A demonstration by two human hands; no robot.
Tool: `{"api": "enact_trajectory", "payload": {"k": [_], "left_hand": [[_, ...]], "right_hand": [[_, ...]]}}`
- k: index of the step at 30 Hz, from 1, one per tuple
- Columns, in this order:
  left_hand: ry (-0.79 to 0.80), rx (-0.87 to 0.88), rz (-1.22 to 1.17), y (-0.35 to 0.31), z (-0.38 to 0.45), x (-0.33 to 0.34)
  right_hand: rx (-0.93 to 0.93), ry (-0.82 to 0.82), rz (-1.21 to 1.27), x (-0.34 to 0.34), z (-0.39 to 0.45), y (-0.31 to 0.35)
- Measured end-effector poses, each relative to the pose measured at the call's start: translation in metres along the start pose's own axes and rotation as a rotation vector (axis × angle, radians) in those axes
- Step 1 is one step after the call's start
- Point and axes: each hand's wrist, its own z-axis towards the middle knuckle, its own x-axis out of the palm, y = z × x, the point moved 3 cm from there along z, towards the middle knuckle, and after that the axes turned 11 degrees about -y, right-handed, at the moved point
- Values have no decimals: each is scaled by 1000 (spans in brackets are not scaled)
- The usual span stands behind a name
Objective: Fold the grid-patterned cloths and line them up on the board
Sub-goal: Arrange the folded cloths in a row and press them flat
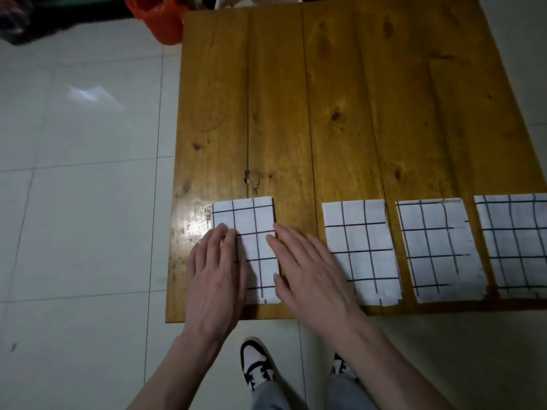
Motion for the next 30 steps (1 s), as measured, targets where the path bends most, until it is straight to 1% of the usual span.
{"api": "enact_trajectory", "payload": {"k": [3,7,12,16,25,30], "left_hand": [[6,66,12,12,-2,6],[10,105,-14,16,-4,7],[11,155,-49,5,-10,7],[49,203,-56,-8,-18,12],[36,190,-60,-24,-16,16],[22,185,-66,-28,-11,16]], "right_hand": [[-29,4,-27,19,15,17],[-15,48,-79,34,19,19],[26,70,-126,26,2,13],[60,70,-142,20,-13,4],[78,76,-104,13,-15,-13],[56,78,-70,11,-11,-20]]}}
